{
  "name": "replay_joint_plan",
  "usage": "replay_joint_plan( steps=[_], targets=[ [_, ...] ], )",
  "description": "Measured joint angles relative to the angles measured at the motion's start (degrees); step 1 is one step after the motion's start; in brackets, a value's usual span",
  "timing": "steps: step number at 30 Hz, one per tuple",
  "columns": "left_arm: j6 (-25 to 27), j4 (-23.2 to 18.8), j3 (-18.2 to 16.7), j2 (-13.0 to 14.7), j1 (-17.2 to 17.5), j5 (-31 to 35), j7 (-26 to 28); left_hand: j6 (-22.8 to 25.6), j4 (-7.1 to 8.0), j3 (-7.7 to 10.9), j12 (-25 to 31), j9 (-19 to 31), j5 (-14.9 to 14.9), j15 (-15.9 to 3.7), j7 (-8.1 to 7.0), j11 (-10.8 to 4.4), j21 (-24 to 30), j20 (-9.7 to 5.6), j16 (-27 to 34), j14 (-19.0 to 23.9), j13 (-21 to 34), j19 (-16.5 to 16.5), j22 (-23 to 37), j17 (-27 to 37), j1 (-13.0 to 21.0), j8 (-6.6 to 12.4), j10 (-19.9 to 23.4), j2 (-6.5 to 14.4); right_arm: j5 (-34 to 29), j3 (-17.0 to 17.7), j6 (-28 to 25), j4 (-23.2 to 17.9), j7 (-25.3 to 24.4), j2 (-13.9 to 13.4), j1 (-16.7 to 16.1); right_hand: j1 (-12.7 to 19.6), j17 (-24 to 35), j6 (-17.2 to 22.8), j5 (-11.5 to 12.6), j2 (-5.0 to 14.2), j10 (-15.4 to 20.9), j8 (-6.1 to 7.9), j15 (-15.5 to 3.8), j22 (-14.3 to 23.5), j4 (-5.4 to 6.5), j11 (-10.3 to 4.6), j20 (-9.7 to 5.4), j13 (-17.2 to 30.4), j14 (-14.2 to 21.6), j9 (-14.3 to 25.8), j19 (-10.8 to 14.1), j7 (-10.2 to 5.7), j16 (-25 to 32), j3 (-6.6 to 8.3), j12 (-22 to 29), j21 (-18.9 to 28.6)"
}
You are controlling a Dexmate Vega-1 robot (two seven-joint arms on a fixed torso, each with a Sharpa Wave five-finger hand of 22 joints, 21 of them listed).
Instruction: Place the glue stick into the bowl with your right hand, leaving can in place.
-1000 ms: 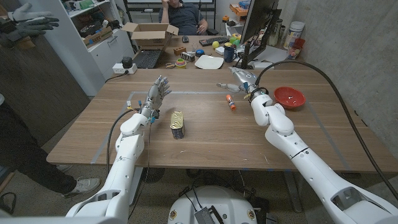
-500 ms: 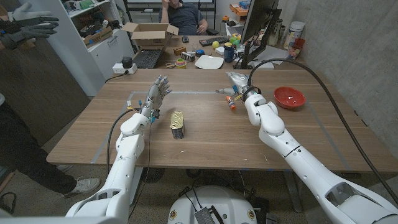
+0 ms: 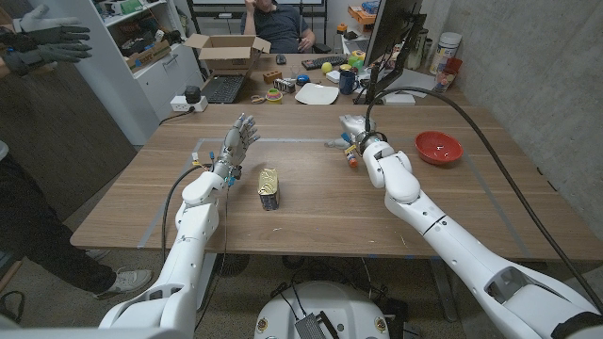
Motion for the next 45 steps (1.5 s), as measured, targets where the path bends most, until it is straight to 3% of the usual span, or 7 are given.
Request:
replay_joint_plan(
  steps=[5, 21, 35, 43, 45],
  targets=[
    [-0.55, 0.69, -0.04, 0.01, -0.27, -0.03, -0.32, -0.09, 0.0, 0.0, 0.0, 0.0, 0.0, 0.0, -0.09, 0.11, 0.0, 0.19, 0.0, 0.0, 0.0, 0.19, 0.0, 0.0, 0.0, 0.0, -0.11, 0.0, -0.55, -0.72, -0.71, 1.08, 2.27, 0.34, 1.14, -0.23, 0.0, 0.49, 0.0, -0.23, 0.4, 0.0, 0.11, 0.0, 0.01, 0.4, -1.21, 0.0, 0.11, 0.0, 1.22, 0.49, 0.0, -0.48, 0.02, 0.0],
    [-1.97, 2.61, -0.12, 0.02, -1.13, -0.07, -1.32, -0.08, 0.23, -0.23, 0.0, -0.14, 0.2, 0.0, -0.08, 0.11, -0.22, 0.18, 0.0, 0.0, 0.0, 0.19, 0.0, 0.0, 0.0, 0.0, -0.11, 0.0, -1.65, -2.84, -3.04, 4.3, 8.76, 1.04, 4.14, -1.01, -0.01, 2.74, 0.84, -0.63, 2.32, 0.43, -0.01, -0.12, 0.54, 1.52, -1.62, 0.0, 1.61, -0.01, 2.06, 0.9, 0.0, -1.83, 0.83, -0.23],
    [-2.68, 2.69, -0.08, -0.02, -1.02, -0.34, -2.18, -0.08, 0.0, -0.46, 0.0, -0.13, 0.2, 0.0, -0.08, 0.42, -0.22, 0.48, 0.0, 0.0, 0.0, -0.11, 0.0, 0.0, 0.0, 0.0, -0.42, 0.0, -2.03, -3.93, -4.45, 4.84, 12.82, 0.72, 5.4, -1.08, -0.02, 4.8, 1.72, -0.56, 6.6, 0.42, -1.71, -0.11, 0.53, 1.09, -3.57, 0.0, 5.91, -0.02, 6.31, 1.33, 0.87, -3.11, 1.78, -0.22],
    [-2.75, 2.3, 0.09, -0.03, -0.82, -0.49, -2.44, -0.08, 0.0, -0.46, 0.0, -0.13, 0.2, 0.0, -0.08, 0.42, -0.22, 0.48, 0.0, 0.0, 0.0, -0.11, 0.0, 0.0, -0.26, 0.0, -0.42, -0.26, -2.29, -4.66, -4.53, 5.29, 15.64, 0.45, 6.57, -1.08, -0.02, 5.09, 2.17, -0.56, 6.71, 0.41, -2.06, -0.12, 0.63, 1.19, -3.65, 0.0, 6.32, -0.01, 6.76, 1.2, 0.87, -3.48, 1.78, -0.22],
    [-2.77, 2.14, 0.19, -0.03, -0.73, -0.53, -2.49, -0.08, 0.01, -0.46, 0.0, -0.13, 0.2, 0.0, -0.08, 0.42, -0.35, 0.48, 0.0, 0.0, 0.0, -0.11, 0.0, 0.0, -0.25, 0.0, -0.42, -0.25, -2.41, -4.9, -4.46, 5.51, 17.7, 0.45, 7.07, -1.08, -0.02, 5.03, 2.17, -0.56, 6.07, 0.05, -1.84, -0.12, 0.47, 0.58, -3.63, 0.0, 6.07, -0.01, 6.74, 1.18, 0.71, -3.64, 1.52, -0.34]
  ],
)
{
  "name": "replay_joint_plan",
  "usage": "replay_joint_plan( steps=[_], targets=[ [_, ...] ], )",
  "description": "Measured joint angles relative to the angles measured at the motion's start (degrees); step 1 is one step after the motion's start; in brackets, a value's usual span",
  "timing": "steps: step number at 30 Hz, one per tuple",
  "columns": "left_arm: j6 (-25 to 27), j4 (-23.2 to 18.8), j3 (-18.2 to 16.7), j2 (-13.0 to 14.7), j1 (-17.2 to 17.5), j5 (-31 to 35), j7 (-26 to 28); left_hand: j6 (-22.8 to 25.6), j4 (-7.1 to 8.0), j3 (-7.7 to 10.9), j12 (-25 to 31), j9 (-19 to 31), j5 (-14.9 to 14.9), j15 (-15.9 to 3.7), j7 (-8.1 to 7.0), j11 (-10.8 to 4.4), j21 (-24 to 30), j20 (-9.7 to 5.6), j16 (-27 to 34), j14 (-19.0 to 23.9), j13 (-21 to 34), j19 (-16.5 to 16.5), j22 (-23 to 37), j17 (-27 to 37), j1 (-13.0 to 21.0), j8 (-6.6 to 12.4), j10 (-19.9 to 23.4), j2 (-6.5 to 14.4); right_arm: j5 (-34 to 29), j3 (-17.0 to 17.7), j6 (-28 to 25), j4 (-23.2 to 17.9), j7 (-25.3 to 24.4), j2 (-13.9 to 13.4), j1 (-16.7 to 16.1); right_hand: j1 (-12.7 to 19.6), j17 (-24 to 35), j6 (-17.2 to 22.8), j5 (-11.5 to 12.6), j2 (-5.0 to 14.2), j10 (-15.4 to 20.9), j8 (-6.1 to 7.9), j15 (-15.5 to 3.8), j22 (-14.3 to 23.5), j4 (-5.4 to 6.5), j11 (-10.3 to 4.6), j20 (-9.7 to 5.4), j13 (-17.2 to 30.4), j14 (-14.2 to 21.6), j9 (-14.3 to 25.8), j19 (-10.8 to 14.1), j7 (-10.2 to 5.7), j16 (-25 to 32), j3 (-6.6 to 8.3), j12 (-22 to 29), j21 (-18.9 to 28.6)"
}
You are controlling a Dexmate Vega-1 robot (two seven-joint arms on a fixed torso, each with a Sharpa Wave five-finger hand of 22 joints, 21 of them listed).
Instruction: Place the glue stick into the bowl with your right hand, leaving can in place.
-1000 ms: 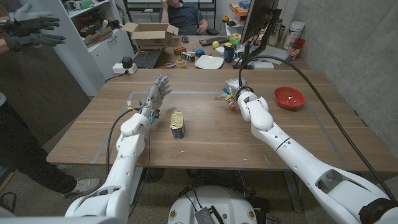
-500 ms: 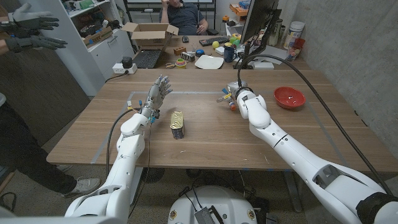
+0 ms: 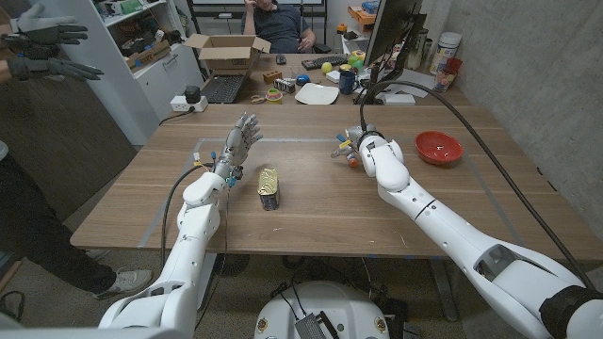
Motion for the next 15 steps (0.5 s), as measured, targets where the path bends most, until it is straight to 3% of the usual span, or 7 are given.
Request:
replay_joint_plan(
  steps=[8, 15],
  targets=[
    [-0.12, -0.38, 0.14, 0.07, 0.26, -0.16, -0.19, -0.21, 0.16, -0.16, 0.0, 0.0, 0.0, 0.3, 0.21, 0.0, -0.27, 0.0, 0.0, -0.3, 0.0, 0.0, 0.0, 0.0, 0.01, 0.0, 0.0, 0.01, -0.1, -0.57, 0.39, 0.56, 4.26, 0.0, 1.19, 0.01, 0.0, -1.11, 0.73, -0.01, -0.43, -0.32, -0.07, 0.27, -0.17, -0.16, 0.19, 0.0, -0.55, 0.0, -0.64, -0.06, -0.32, -0.65, -0.42, -0.32],
    [-0.21, -0.52, 0.22, 0.16, 0.39, -0.31, -0.29, -0.21, -0.01, -0.33, 0.0, 0.01, 0.21, 0.29, 0.21, 0.0, -0.27, 0.0, -0.26, -0.3, 0.0, 0.0, 0.0, 0.0, 0.01, 0.0, 0.0, 0.01, 0.27, -0.72, 0.64, 0.76, 5.29, 0.0, 1.63, 1.02, 0.0, 0.27, 1.78, -0.21, 2.49, -0.32, -1.46, 0.26, -0.46, -0.63, -0.06, 0.05, 1.9, 0.0, 0.87, -0.34, -0.04, -1.29, 0.17, -0.32]
  ],
)
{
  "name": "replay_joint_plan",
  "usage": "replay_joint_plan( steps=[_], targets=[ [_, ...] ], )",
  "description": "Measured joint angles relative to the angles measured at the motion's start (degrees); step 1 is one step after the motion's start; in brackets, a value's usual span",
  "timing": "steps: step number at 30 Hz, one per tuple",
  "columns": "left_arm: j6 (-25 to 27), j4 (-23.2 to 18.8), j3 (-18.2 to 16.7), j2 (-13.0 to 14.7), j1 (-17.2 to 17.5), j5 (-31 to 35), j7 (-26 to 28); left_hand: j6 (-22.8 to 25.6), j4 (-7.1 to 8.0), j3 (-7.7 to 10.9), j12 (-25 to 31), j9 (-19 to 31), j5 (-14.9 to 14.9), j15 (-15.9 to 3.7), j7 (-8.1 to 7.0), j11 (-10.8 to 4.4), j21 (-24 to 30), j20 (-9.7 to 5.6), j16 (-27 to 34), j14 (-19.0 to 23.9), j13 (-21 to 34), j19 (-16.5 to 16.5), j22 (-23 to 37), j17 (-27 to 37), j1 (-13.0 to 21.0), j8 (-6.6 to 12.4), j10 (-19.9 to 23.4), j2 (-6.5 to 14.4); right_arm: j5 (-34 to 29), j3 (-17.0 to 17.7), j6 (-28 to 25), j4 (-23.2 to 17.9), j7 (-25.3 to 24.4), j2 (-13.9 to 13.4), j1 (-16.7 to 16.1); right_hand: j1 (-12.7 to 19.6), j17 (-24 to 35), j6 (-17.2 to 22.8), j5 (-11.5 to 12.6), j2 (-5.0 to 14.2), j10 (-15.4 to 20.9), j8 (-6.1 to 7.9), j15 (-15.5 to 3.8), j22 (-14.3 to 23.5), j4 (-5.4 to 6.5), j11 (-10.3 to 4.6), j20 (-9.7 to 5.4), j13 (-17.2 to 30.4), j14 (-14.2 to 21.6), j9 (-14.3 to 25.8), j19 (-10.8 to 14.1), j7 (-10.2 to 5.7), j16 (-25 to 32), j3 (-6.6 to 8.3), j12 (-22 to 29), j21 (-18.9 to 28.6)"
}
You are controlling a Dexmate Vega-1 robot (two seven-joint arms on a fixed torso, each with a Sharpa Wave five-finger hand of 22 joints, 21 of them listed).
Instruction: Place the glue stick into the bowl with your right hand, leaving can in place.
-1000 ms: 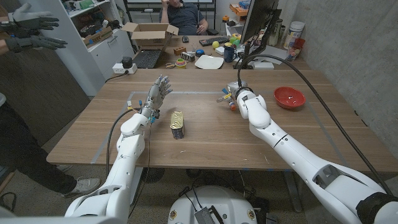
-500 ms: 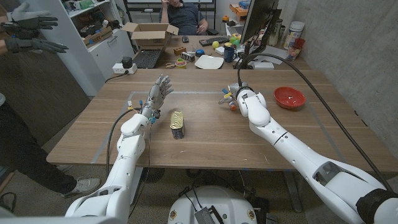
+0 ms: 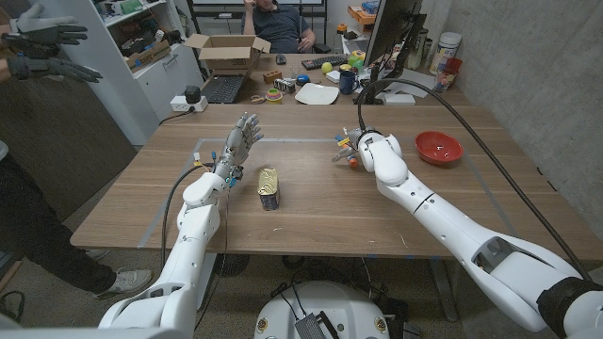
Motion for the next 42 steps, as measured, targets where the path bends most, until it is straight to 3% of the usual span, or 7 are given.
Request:
replay_joint_plan(
  steps=[9, 19, 26, 35, 42],
  targets=[
    [-0.1, -0.03, 0.06, 0.11, 0.03, -0.05, -0.03, 0.0, -0.09, -0.09, 0.0, 0.0, 0.0, 0.0, 0.0, -0.2, -0.22, 0.0, 0.0, 0.0, 0.0, 0.0, 0.0, 0.0, 0.0, 0.0, -0.2, 0.0, 0.56, -0.34, 0.38, 0.33, 1.14, 0.0, 0.68, 0.99, 0.1, 1.96, 1.14, 0.34, 4.22, 0.27, -0.24, 0.22, -0.17, -0.87, -0.16, 0.26, 3.33, 0.0, 2.21, -0.54, 0.55, -0.77, 1.19, 0.0],
    [-0.22, 0.31, 0.09, 0.17, -0.1, -0.1, -0.18, 0.0, -0.16, -0.15, 0.0, 0.0, 0.0, 0.0, 0.0, -0.2, -0.22, 0.0, 0.0, 0.0, 0.0, 0.0, 0.0, 0.0, -0.22, 0.0, -0.2, -0.22, 0.99, -0.91, 1.01, 0.91, 2.65, 0.0, 1.69, 0.98, 0.28, 2.54, 1.76, 0.34, 4.75, 0.27, -0.25, 0.27, -0.15, -1.22, -0.25, 0.25, 4.76, 0.0, 2.34, -0.95, 0.88, -1.11, 1.19, 0.0],
    [-0.55, 1.14, 0.02, 0.25, -0.58, -0.11, -0.29, 0.0, 0.09, -0.39, 0.0, 0.01, 0.0, 0.0, 0.0, -0.2, -0.43, 0.0, 0.0, 0.0, 0.0, 0.0, 0.0, 0.0, -0.22, 0.0, -0.2, -0.22, 1.08, -1.33, 1.3, 1.35, 3.62, 0.02, 2.39, 1.19, 0.28, 3.56, 2.64, 0.13, 6.38, 0.42, -0.51, 0.37, -0.26, -2.03, -0.28, 0.52, 7.47, 0.0, 4.35, -1.98, 1.35, -2.12, 1.44, 0.67],
    [-0.77, 2.02, -0.16, 0.29, -1.0, -0.05, -0.52, 0.0, 0.09, -0.39, 0.0, 0.01, -0.01, 0.0, 0.0, -0.2, -0.43, 0.0, 0.0, 0.0, 0.0, 0.0, 0.0, 0.0, -0.22, 0.0, -0.2, -0.22, 1.14, -2.26, 1.92, 2.53, 5.79, 0.35, 3.85, 1.48, 0.55, 6.43, 3.54, 0.45, 9.16, 0.91, -0.79, 0.53, 0.54, -2.48, -0.57, 0.52, 9.86, -0.01, 5.48, -2.79, 1.86, -2.9, 2.07, 1.11],
    [-1.13, 2.85, -0.41, 0.32, -1.38, 0.05, -0.76, 0.0, 0.09, -0.39, 0.0, 0.01, -0.01, 0.0, 0.0, -0.2, -0.43, 0.0, 0.0, 0.0, 0.0, 0.0, 0.0, 0.0, -0.22, 0.0, -0.2, -0.22, 1.31, -2.8, 2.22, 3.06, 6.98, 0.49, 4.74, 1.67, 0.75, 9.04, 4.72, 2.76, 12.53, 1.34, -1.11, 0.8, 1.02, -3.67, -0.58, 0.73, 13.24, -0.01, 6.71, -3.97, 2.55, -3.38, 3.11, 1.56]
  ],
)
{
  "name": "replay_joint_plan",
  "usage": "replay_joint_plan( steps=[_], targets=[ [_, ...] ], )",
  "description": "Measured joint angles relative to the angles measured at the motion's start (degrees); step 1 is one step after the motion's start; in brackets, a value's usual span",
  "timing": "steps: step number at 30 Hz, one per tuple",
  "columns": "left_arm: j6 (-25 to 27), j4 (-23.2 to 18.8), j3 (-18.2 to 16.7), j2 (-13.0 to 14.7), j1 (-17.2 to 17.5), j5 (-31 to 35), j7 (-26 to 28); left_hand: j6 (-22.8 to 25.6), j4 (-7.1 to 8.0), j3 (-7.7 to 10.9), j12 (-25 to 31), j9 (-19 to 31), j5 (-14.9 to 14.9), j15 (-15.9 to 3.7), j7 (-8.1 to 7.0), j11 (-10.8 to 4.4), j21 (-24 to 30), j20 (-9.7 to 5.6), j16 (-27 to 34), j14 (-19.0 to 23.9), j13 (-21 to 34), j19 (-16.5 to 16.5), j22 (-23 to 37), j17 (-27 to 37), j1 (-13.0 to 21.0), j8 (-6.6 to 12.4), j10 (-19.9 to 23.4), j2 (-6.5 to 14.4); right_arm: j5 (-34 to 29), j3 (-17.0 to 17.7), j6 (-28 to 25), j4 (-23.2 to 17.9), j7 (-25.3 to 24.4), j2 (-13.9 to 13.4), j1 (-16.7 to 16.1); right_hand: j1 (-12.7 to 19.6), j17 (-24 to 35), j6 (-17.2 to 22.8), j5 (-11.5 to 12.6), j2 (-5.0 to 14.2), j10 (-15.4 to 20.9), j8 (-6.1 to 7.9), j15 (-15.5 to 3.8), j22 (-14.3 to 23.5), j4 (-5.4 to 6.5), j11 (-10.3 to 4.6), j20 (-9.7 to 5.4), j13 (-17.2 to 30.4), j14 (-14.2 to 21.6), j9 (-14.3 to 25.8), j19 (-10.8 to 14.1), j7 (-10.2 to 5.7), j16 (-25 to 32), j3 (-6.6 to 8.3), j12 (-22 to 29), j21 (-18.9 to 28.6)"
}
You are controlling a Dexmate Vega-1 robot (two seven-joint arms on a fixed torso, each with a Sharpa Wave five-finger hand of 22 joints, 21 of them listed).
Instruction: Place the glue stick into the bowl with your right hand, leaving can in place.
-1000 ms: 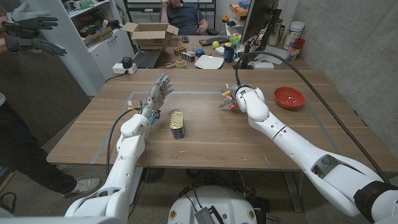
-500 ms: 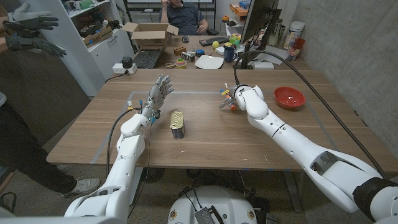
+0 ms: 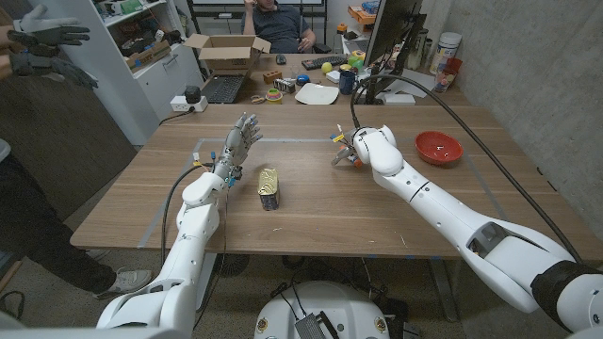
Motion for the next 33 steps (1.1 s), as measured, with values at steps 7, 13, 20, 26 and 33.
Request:
replay_joint_plan(
  steps=[7, 13, 20, 26, 33],
  targets=[
    [-0.44, 1.02, -0.25, 0.01, -0.54, 0.05, -0.32, -0.31, 0.0, 0.0, 0.0, 0.0, 0.22, 0.0, 0.31, 0.0, -0.21, 0.0, 0.0, 0.0, 0.0, 0.0, 0.0, 0.0, 0.0, 0.0, 0.0, 0.0, 0.46, -0.14, 0.22, 0.29, -0.5, 0.0, 0.24, 4.94, -0.08, 2.84, 2.03, 3.8, 2.87, 0.21, -0.85, -0.16, -1.31, -2.86, -0.66, 0.06, 4.07, 0.11, 2.7, -2.23, 0.39, 1.32, 0.52, 0.79],
    [-0.78, 1.51, -0.43, 0.0, -0.8, 0.07, -0.54, -0.3, 0.0, -0.47, 0.0, 0.0, 0.22, 0.0, 0.3, 0.0, -0.21, 0.31, 0.0, 0.0, 0.0, 0.32, 0.0, 0.0, -0.01, 0.0, 0.0, -0.01, 0.62, -0.48, 0.32, 0.95, -0.69, 0.05, 0.66, 10.8, 0.24, 2.9, 3.17, 5.46, 3.32, -0.02, -1.25, -0.16, -3.01, -3.8, -0.94, 0.6, 5.09, 0.3, 4.42, -3.36, 0.39, 2.75, 0.52, 1.45],
    [-1.33, 2.64, -0.79, -0.02, -1.42, 0.08, -1.0, -0.3, 0.0, -0.47, 0.22, 0.0, 0.22, 0.0, 0.3, 0.0, -0.21, 0.31, 0.0, 0.0, 0.0, 0.32, 0.0, 0.0, -0.23, 0.0, 0.0, -0.23, 0.69, -1.18, 0.46, 2.13, -0.87, 0.22, 1.33, 17.15, 1.06, 3.14, 4.23, 6.33, 3.97, -0.46, -1.82, 0.36, -3.98, -5.85, -1.46, 1.32, 7.99, 0.57, 6.16, -5.03, 0.4, 3.5, 0.52, 2.68],
    [-1.85, 4.15, -1.15, -0.1, -2.3, 0.08, -1.48, -0.3, 0.23, -0.7, 0.22, 0.0, 0.22, 0.0, 0.3, 0.0, -0.21, 0.31, 0.0, 0.0, 0.0, 0.32, 0.0, 0.0, -0.45, 0.0, 0.0, -0.45, 0.44, -1.81, 0.24, 2.96, -1.36, 0.36, 1.84, 24.81, 3.61, 6.92, 4.66, 7.69, 8.48, 0.18, -3.8, 2.6, -3.95, -6.78, -2.3, 2.88, 15.44, 1.4, 9.47, -6.48, 2.94, 3.48, 2.98, 6.89],
    [-2.56, 5.98, -1.66, -0.14, -3.3, 0.08, -2.15, -0.3, 0.1, -1.04, 0.22, 0.0, 0.22, 0.0, 0.3, 0.0, -0.44, 0.31, 0.0, 0.0, 0.0, 0.32, 0.0, 0.0, -0.62, 0.0, 0.0, -0.62, -0.15, -2.66, -0.58, 4.39, -2.12, 0.82, 2.46, 33.49, 9.92, 10.5, 4.4, 7.8, 12.98, 0.42, -7.67, 10.41, -3.65, -7.74, -3.44, 5.91, 24.46, 3.39, 12.65, -7.22, 9.16, 1.35, 6.83, 15.71]
  ],
)
